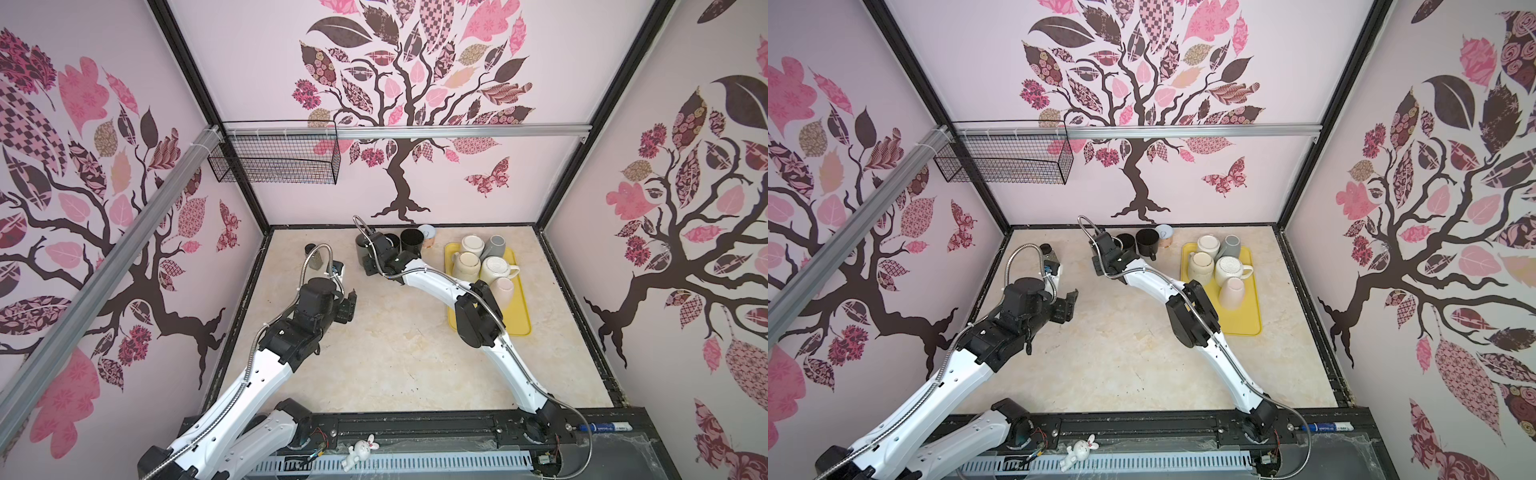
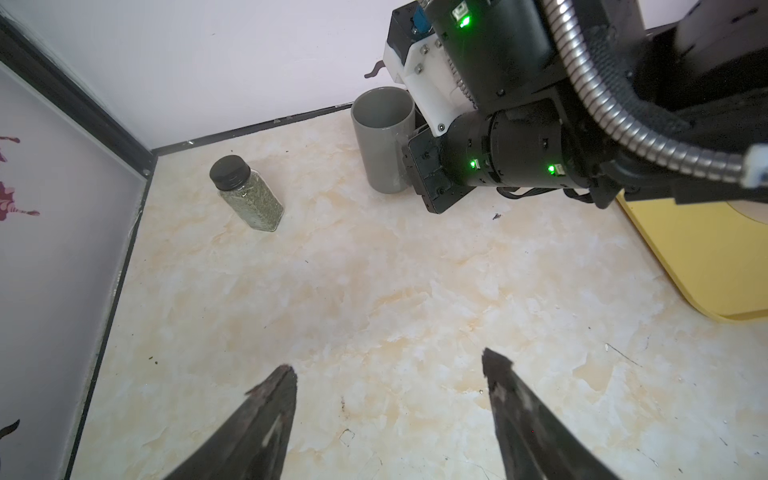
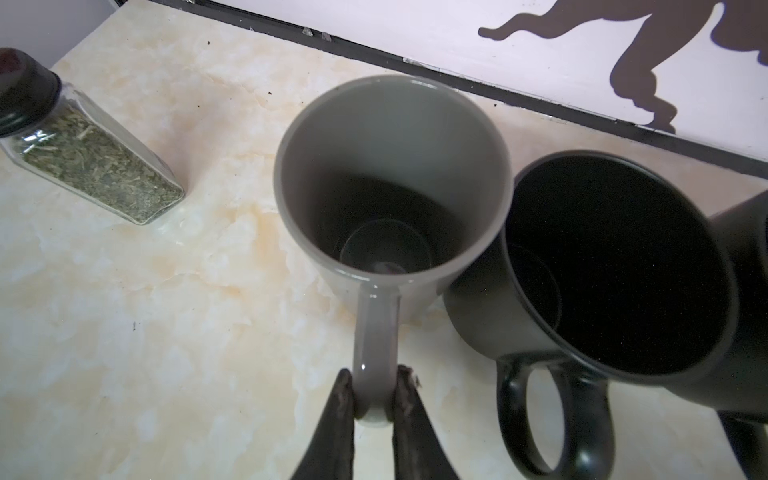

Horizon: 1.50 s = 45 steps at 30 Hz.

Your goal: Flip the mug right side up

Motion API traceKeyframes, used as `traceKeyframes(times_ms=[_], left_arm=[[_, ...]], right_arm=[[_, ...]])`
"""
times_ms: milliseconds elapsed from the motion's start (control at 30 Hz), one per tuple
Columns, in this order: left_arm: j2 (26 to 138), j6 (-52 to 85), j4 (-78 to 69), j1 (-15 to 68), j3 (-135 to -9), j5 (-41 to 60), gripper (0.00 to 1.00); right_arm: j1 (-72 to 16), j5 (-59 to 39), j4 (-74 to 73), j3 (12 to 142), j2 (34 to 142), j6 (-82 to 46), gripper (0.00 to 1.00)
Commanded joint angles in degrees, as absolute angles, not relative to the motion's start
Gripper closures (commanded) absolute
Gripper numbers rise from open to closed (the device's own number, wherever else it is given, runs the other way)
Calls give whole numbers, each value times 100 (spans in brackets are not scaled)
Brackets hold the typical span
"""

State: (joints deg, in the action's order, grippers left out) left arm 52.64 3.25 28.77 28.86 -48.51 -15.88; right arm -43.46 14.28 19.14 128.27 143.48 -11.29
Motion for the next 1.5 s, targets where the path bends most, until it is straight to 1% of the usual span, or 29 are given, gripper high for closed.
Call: traceKeyframes(times_ms=[0,33,100,167,333,467,500,567,600,733,833,900,967,1133,1233,1333,1367,1467], left_arm=[[5264,414,2698,2828,-4698,-1508,25],[5263,428,2705,2819,-4694,-1495,25],[5273,431,2700,2793,-4694,-1468,25],[5281,440,2692,2765,-4693,-1439,25],[5281,443,2695,2725,-4694,-1441,25],[5304,451,2688,2660,-4676,-1424,25],[5307,443,2682,2660,-4680,-1397,26],[5305,408,2682,2659,-4661,-1220,31],[5306,412,2660,2658,-4654,-1151,32],[5386,543,2550,2661,-4696,-735,33],[5597,777,2515,2692,-4840,-381,36],[5782,965,2457,2790,-4936,-179,42],[6030,1117,2331,3115,-5034,-187,45],[6907,1355,1968,4106,-5379,-330,45],[7497,1397,1929,4593,-5724,-362,45],[8011,1430,1925,4955,-6056,-311,45],[8159,1454,1952,5042,-6164,-254,45],[8451,1515,2124,5183,-6422,-86,46]], right_arm=[[-4394,1502,1902,12812,14198,-1157,80],[-4394,1465,1890,12746,13959,-1176,75],[-4389,1363,1867,12646,13852,-1204,67],[-4389,1262,1883,12595,13747,-1204,63],[-4388,1192,2018,12586,13448,-1187,60],[-4390,1102,2053,12392,12997,-1192,58],[-4385,1055,2024,12255,12867,-1195,57],[-4353,913,1901,11896,12525,-1207,56],[-4326,843,1874,11711,12363,-1239,55],[-4043,492,1643,10612,11499,-1477,54],[-3545,137,1386,9559,10659,-1774,53],[-3170,90,1322,8904,10124,-1853,52],[-2689,120,1374,8327,9610,-1828,50],[-1233,-193,1735,7257,8829,-1832,47],[-253,-402,1606,6663,8539,-1925,45],[648,-1084,1107,6147,8481,-2301,46],[877,-1268,1049,6126,8562,-2384,46],[1064,-1189,1037,6250,8843,-2389,46]])
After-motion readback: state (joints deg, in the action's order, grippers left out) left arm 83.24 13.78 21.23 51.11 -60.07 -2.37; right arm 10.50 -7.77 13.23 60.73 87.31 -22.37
